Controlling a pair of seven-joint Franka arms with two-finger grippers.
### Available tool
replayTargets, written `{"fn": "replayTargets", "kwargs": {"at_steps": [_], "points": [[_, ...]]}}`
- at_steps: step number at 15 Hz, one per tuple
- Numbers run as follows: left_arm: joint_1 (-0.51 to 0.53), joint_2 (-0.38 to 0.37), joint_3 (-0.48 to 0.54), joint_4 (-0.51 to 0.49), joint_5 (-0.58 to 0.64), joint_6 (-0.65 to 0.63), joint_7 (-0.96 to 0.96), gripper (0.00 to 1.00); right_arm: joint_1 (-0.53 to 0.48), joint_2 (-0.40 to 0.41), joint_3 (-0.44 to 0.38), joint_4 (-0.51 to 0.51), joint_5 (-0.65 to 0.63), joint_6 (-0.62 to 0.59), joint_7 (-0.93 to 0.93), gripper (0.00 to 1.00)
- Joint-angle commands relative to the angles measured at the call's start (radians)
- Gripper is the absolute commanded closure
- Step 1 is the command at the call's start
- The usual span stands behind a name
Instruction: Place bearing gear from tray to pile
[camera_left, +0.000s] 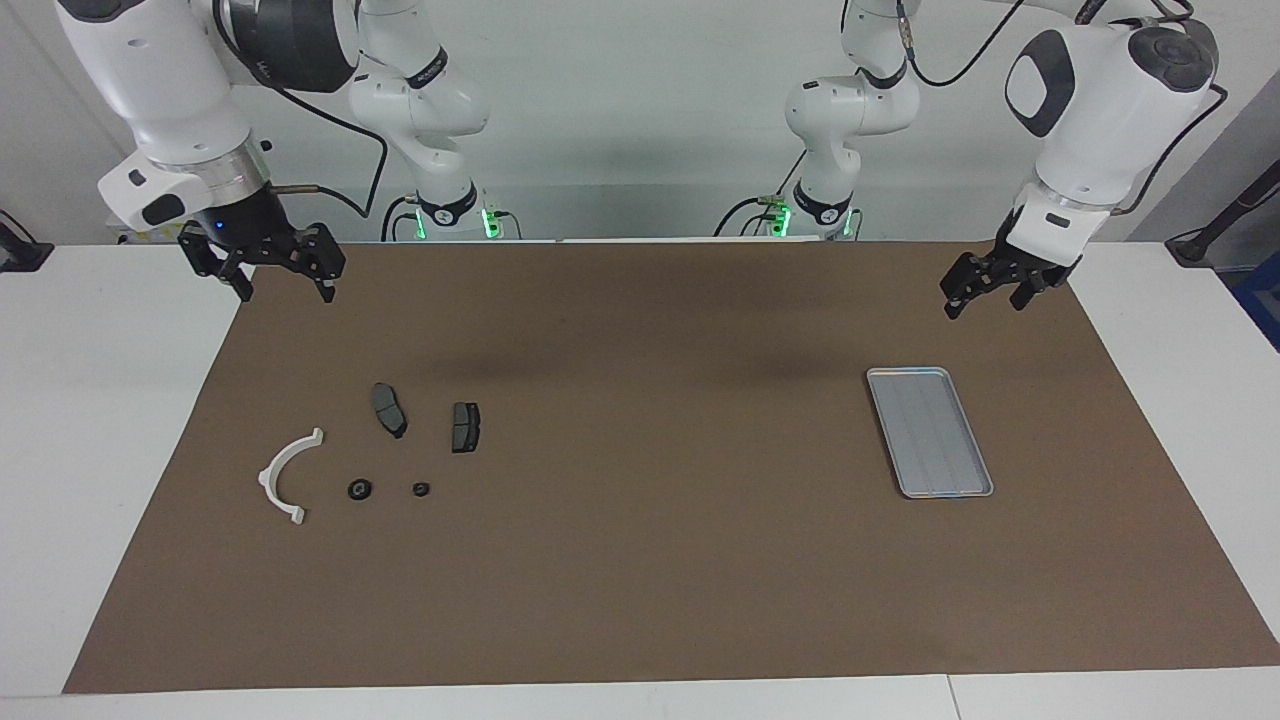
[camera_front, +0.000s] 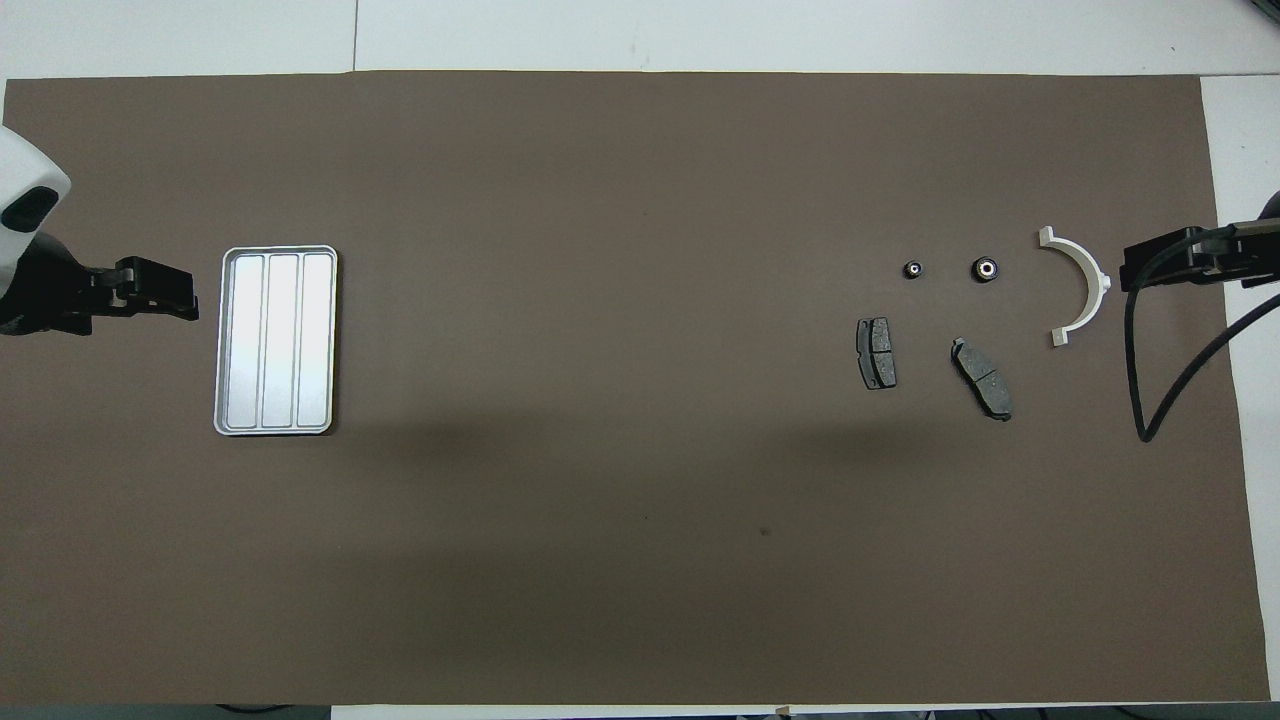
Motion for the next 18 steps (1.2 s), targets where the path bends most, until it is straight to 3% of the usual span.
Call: {"fn": "replayTargets", "kwargs": {"at_steps": [1, 5, 18], "points": [[-0.002, -0.028, 0.001, -0.028, 0.01, 0.002, 0.004, 0.0, -0.006, -0.049, 0.01, -0.058, 0.02, -0.038, 0.009, 0.0], [-0.002, -0.028, 0.001, -0.028, 0.01, 0.002, 0.004, 0.0, -0.004, -0.048, 0.01, -0.055, 0.08, -0.032, 0.078, 0.0], [-0.002, -0.029, 0.001, -0.028, 0.01, 0.002, 0.004, 0.0, -0.004, -0.048, 0.01, -0.058, 0.082, -0.026, 0.072, 0.0]]}}
